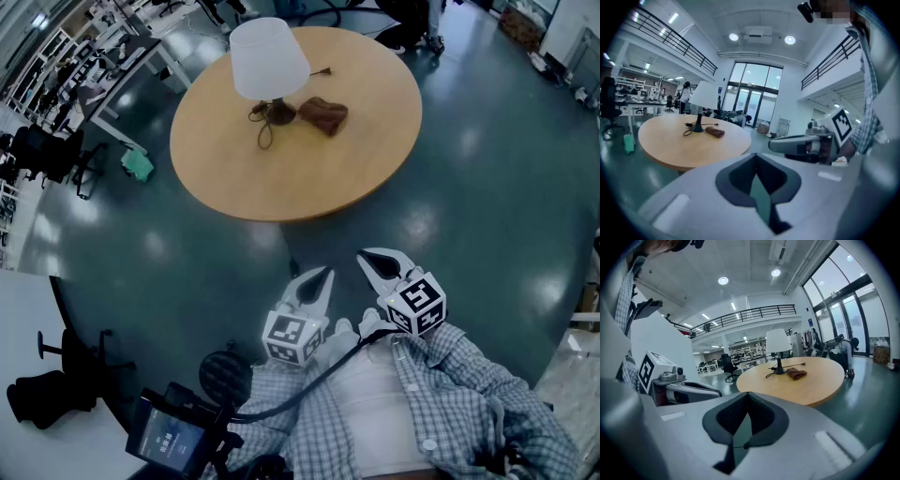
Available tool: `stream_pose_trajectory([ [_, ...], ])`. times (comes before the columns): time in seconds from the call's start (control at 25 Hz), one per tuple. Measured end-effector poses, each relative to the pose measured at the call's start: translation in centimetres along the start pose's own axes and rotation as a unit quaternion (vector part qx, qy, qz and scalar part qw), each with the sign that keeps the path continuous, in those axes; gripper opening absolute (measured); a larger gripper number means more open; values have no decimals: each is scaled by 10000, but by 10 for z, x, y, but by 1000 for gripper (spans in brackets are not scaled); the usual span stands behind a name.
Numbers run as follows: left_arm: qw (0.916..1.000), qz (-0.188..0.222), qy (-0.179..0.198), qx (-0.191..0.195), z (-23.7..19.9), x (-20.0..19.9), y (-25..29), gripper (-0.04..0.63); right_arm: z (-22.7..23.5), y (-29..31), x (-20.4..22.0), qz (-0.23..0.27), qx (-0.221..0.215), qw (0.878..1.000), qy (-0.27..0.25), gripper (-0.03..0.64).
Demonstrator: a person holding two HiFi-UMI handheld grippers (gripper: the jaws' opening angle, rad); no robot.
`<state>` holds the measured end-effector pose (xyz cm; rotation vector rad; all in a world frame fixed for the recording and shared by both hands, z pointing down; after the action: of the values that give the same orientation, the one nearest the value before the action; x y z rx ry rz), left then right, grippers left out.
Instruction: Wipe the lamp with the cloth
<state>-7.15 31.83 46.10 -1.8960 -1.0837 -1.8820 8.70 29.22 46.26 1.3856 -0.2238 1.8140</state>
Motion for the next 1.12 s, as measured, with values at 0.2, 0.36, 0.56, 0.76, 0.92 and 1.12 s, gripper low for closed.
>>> stream_pose_trajectory([
  [0.2, 10000, -41, -30, 18, -1, 4, -1, 2, -3, 2, 0, -33, 15, 9996, -262, 3],
  [0.36, 10000, -63, -27, 19, -1, 5, -2, 2, -7, 3, -1, -31, -41, 9994, -338, 3],
  [0.56, 10000, -85, -20, 4, -2, 6, -1, 2, -6, 3, 0, -59, -45, 9994, -324, 3],
  [0.76, 9999, -73, -66, -51, -2, 5, -1, 2, -5, 1, -5, 158, -140, 9998, -61, 3],
  [0.92, 9999, -57, -60, -135, -7, 1, 1, 2, 0, 3, -10, 157, -149, 9997, -65, 3],
  [1.12, 9996, 8, -147, -233, 15, -2, 9, 2, 16, -24, -9, 122, -150, 9998, -96, 3],
])
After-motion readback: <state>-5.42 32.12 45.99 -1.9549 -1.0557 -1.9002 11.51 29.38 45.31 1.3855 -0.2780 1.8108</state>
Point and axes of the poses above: the fingertips, and each gripper's own axes: y forward along the fingers, z to its right, x out of its underside, the point moved 8 cm from there along -y, backward along the fingers, and after that the axes turned 9 degrees about y, right-handed, at the moved point
